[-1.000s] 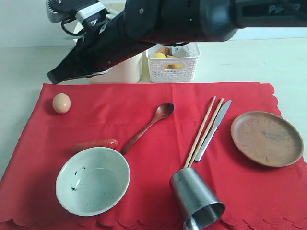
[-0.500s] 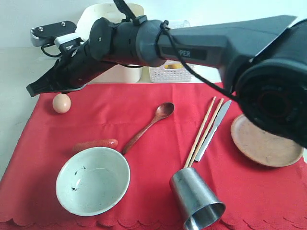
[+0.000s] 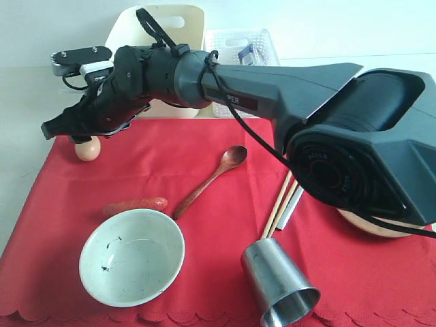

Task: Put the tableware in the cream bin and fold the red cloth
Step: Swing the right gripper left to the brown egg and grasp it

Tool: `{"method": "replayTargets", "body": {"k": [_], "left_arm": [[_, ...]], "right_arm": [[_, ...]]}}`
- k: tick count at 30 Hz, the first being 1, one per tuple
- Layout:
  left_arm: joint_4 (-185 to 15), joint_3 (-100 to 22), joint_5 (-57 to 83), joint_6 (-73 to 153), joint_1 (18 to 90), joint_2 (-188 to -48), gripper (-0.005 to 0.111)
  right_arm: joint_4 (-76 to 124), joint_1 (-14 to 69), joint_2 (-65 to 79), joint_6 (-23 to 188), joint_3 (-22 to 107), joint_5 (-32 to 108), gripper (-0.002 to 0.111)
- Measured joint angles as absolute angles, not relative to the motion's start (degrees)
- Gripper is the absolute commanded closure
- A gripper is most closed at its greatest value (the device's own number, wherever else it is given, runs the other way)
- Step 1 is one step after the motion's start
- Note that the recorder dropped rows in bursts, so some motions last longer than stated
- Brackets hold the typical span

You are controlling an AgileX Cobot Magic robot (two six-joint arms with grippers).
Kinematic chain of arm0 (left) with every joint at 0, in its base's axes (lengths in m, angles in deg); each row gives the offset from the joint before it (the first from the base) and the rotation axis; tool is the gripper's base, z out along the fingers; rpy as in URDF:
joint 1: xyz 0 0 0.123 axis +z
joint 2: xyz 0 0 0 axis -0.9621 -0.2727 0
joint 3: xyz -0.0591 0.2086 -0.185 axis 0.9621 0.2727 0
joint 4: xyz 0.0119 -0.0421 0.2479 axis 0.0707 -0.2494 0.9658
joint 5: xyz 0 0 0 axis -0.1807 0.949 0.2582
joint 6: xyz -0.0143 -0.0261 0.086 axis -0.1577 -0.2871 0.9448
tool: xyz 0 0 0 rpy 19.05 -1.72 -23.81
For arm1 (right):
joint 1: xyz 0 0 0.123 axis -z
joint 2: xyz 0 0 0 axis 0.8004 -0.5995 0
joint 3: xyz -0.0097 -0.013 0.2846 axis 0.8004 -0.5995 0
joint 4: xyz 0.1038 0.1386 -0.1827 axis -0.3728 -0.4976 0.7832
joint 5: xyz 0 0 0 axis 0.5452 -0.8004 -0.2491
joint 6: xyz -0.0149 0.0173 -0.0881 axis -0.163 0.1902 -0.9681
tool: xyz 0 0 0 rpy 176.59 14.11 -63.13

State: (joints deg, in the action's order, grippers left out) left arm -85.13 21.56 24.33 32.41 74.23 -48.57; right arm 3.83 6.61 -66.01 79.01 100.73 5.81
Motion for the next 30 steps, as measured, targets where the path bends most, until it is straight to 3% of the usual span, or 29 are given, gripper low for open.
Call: {"method": "replayTargets", "body": {"k": [4,30], "left_arm": [[-85.13,21.56,24.33,32.41,74.23,-48.57,0.104],[-85.13,21.56,24.33,32.41,74.23,-48.57,0.104]], "right_arm": [[4.06,6.61,-66.11,78.32,100.87,5.68,0.040],[5.78,4.48,-70.81,71.87,101.14,10.57,0.041]]}}
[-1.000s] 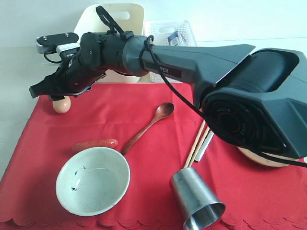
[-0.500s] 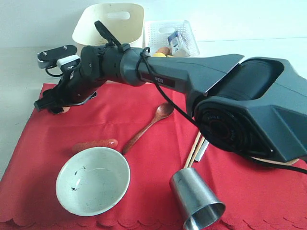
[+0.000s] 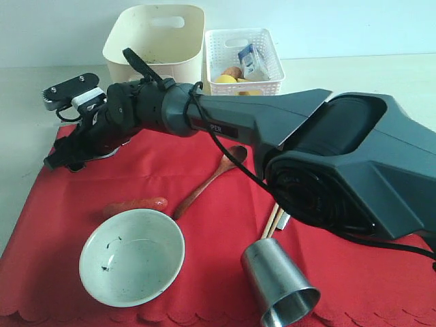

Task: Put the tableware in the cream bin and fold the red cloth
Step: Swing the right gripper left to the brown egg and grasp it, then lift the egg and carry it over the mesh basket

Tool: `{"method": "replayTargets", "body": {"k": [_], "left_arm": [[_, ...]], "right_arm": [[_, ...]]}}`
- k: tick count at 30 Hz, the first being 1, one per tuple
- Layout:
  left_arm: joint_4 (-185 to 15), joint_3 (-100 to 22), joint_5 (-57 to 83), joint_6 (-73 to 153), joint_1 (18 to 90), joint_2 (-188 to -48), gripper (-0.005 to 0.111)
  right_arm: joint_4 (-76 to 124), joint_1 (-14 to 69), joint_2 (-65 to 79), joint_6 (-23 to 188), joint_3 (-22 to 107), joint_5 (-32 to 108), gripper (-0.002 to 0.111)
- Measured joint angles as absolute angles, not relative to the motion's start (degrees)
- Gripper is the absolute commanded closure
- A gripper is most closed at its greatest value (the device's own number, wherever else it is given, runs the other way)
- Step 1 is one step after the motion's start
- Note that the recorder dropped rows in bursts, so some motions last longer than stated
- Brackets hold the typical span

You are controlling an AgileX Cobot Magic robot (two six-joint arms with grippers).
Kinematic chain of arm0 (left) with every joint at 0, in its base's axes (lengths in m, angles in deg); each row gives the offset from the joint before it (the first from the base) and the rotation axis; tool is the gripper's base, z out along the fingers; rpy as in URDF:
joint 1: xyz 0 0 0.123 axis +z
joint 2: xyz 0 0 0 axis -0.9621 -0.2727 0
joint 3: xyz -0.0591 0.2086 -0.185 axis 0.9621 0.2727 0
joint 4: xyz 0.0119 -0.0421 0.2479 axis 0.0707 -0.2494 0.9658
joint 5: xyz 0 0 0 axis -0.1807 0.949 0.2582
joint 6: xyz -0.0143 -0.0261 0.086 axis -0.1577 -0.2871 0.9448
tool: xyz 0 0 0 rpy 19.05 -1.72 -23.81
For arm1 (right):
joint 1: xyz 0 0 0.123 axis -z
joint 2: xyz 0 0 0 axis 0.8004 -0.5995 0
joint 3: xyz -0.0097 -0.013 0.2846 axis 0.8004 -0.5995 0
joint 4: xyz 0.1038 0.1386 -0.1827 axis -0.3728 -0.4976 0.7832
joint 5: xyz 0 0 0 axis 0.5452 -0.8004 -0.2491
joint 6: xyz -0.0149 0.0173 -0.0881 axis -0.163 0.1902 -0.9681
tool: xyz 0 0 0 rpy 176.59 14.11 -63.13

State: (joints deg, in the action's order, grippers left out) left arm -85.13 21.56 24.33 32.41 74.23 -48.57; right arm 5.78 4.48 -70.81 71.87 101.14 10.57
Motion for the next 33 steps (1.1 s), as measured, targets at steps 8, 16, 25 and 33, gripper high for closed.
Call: {"method": "replayTargets", "body": {"k": [8,16,25,33], "left_arm": [[-85.13,21.56,24.33,32.41,74.23,-48.57,0.104],[-85.13,21.56,24.33,32.41,74.23,-48.57,0.104],[-85.13,21.56,24.33,32.41,74.23,-48.57,0.104],[-85.13,21.56,24.33,32.41,74.23,-48.57,0.104]], "right_arm": [[6.21,4.48,-72.06,72.31,104.25,11.03,0.041],[7.97,4.48,-73.26,73.16,104.89,10.09,0.096],[8.66,4.48,-72.74,75.08,105.12,7.47,0.108],[12.37,4.48,-69.31,75.08,105.12,-0.77,0.108]]}}
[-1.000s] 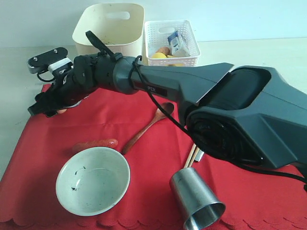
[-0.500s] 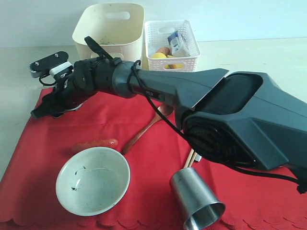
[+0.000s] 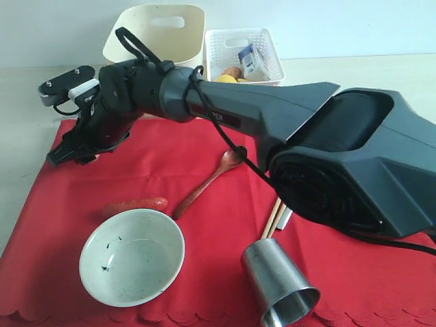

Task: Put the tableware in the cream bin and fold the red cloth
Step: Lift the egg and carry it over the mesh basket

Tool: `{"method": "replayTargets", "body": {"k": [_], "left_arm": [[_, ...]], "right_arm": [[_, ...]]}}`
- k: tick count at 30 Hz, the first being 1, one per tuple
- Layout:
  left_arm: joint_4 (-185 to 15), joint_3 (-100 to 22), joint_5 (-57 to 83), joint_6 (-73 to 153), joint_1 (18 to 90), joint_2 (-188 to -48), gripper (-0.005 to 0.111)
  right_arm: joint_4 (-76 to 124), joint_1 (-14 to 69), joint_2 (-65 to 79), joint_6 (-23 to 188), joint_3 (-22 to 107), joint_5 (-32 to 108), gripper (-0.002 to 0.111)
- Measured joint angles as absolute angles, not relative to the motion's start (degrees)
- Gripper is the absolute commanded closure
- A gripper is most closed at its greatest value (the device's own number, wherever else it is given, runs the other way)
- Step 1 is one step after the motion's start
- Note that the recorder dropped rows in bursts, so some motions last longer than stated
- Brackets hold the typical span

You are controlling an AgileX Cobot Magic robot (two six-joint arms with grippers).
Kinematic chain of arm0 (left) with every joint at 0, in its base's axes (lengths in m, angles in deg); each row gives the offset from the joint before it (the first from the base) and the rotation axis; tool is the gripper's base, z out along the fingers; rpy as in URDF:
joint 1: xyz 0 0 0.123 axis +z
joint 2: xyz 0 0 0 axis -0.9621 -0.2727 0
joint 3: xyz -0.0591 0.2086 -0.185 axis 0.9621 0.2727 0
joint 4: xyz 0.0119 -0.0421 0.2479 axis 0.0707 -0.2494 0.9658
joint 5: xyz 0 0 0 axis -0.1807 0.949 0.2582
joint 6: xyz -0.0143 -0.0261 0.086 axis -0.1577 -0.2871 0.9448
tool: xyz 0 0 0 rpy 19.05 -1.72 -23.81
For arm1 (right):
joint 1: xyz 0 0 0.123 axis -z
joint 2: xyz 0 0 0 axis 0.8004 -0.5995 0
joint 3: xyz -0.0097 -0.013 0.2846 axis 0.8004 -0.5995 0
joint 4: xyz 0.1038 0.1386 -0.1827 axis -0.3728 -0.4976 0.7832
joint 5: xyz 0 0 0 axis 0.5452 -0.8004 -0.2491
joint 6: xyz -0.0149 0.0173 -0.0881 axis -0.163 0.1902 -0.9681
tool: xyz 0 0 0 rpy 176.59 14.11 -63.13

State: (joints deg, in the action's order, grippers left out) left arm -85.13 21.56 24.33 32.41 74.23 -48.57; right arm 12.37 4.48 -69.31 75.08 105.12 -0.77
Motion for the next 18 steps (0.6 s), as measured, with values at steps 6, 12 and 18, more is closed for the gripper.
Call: {"method": "replayTargets", "body": {"k": [6,12,18], "left_arm": [[-85.13,21.56,24.33,32.41,74.23,-48.57,0.104],[-85.13,21.56,24.33,32.41,74.23,-48.57,0.104],[-85.13,21.56,24.33,32.41,74.23,-48.57,0.104]], "right_arm": [[13.47,4.48,-65.68,73.39,105.12,-8.13,0.108],[14.28,4.48,-62.73,72.90,105.12,-13.06,0.108],[15.32,4.48,-57.84,72.55,101.27,-13.43,0.108]]}}
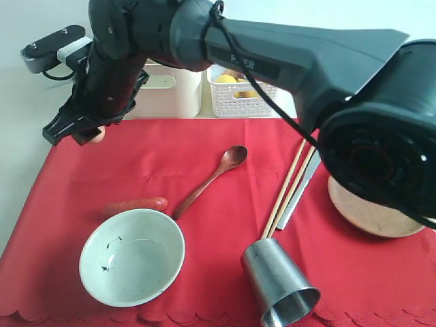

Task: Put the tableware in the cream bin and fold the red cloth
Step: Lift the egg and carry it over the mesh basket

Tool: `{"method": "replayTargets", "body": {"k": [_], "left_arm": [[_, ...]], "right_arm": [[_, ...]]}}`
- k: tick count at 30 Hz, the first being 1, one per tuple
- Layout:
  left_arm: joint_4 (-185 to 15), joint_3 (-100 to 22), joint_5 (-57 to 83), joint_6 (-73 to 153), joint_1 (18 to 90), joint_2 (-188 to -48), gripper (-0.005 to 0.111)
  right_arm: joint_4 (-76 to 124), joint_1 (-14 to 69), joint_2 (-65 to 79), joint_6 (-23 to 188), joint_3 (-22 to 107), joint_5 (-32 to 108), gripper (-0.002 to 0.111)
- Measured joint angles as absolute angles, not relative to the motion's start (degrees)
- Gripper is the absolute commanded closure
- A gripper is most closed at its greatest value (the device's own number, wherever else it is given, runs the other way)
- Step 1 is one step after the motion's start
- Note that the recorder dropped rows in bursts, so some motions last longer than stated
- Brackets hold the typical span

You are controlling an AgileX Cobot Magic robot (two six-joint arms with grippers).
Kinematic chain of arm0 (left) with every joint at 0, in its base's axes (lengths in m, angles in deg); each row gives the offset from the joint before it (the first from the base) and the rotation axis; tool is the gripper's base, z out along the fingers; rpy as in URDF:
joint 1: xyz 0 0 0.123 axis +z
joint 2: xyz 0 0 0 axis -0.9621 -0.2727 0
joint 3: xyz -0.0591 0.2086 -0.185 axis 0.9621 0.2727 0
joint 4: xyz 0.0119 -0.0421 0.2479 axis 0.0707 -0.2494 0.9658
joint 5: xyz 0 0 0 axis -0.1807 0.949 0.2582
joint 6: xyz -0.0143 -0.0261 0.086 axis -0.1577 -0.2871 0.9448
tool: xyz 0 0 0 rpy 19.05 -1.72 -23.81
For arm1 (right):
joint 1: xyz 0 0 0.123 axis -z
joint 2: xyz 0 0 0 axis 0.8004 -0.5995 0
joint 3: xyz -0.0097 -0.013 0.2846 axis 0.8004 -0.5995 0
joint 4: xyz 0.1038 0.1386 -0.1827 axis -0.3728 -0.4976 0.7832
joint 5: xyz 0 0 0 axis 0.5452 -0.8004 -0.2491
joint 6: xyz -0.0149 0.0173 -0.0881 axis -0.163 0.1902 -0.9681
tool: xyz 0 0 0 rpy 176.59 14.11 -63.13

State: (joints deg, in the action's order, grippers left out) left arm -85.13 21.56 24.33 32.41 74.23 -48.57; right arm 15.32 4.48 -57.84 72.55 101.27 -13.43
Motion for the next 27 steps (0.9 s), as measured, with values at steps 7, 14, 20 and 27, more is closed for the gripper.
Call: {"method": "replayTargets", "body": {"k": [7,14,20,27], "left_arm": [[-85.13,21.56,24.33,32.41,74.23,-48.57,0.104],[-85.13,21.56,24.33,32.41,74.23,-48.57,0.104],[-85.13,21.56,24.33,32.41,74.23,-48.57,0.104],[-85.13,21.56,24.33,32.41,74.23,-48.57,0.104]], "right_arm": [[18.61,4.60,-50.55,72.19,90.32,-11.02,0.108],[19.06,7.79,-42.65,71.97,79.92,-8.39,0.108],[19.10,13.40,-36.07,71.73,72.67,-5.95,0.108],[19.25,20.14,-32.73,71.07,69.31,-4.53,0.108]]}}
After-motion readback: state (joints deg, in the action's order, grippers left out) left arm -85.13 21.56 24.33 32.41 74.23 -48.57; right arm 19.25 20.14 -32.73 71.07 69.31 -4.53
